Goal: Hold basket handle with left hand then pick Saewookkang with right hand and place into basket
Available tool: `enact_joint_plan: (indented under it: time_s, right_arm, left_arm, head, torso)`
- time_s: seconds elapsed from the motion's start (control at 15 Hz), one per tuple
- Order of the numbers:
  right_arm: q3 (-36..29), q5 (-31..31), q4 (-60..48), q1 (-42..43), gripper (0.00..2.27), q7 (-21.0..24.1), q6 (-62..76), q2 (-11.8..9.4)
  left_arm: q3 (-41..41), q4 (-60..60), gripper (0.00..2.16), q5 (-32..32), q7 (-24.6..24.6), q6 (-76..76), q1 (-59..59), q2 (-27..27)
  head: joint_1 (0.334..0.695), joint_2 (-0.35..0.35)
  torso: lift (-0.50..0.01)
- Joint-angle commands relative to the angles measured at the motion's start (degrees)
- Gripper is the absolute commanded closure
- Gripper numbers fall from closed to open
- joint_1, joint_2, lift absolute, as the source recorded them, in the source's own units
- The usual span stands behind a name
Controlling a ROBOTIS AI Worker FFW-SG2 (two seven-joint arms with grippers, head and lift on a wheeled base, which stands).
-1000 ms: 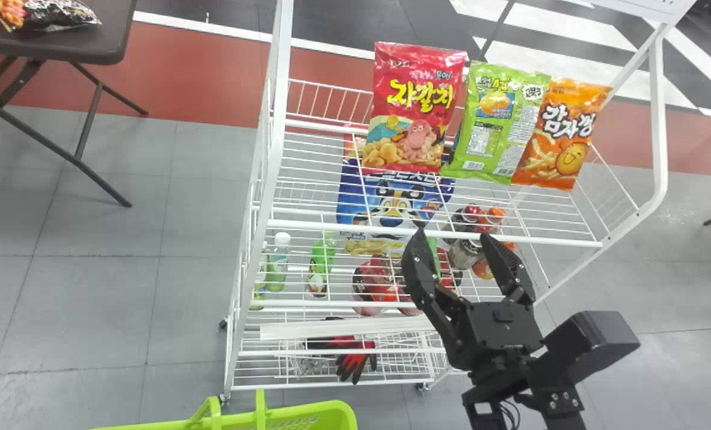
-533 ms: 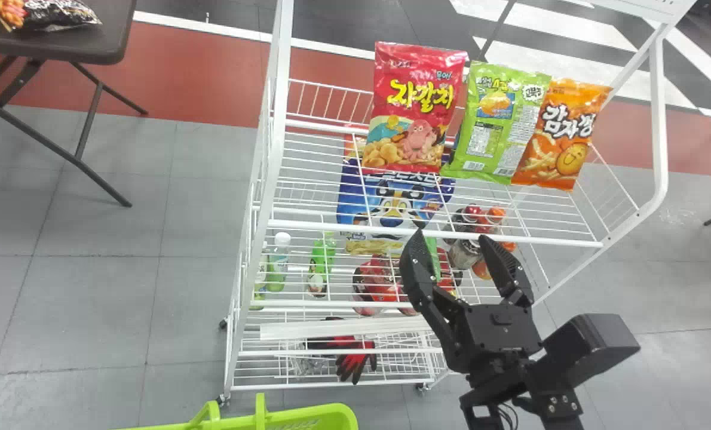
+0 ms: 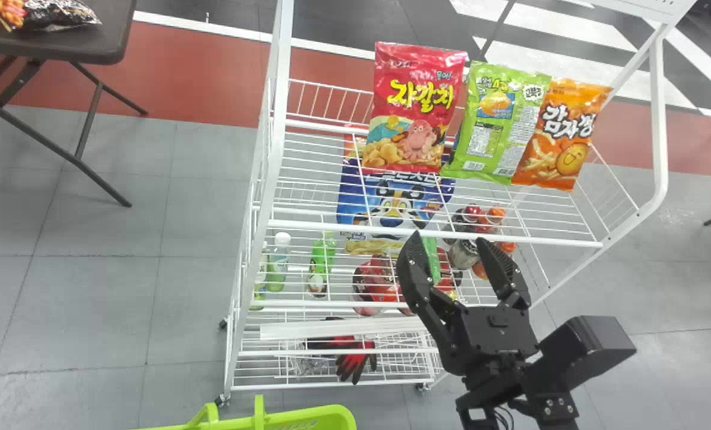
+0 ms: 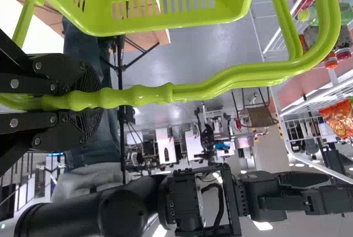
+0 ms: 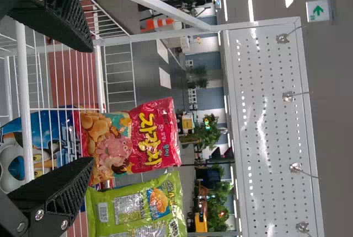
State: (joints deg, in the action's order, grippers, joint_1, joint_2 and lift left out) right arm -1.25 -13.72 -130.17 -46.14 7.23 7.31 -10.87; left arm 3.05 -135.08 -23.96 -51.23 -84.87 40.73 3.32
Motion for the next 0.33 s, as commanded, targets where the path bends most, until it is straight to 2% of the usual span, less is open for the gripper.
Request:
enact_joint_plan:
  time_s: [0.0,0.27]
  right_arm:
    - [-0.1,-0.1,0.1,0.0,0.11,0.1,0.5,0.1]
    - [0.2,-0.1,0.1,0.4,0.11,0.3,-0.1,0.3]
  left_arm:
    - [-0.2,0.1,1.82,0.1,-0.1,0.0,0.0,-0.1]
    - [-0.5,0.1,1.82,0.0,-0.1,0.0,0.0,0.0]
  head:
    - [0.695,-0.35]
    - [0.695,-0.35]
  torso:
    - [-0.019]
    - [-0.019]
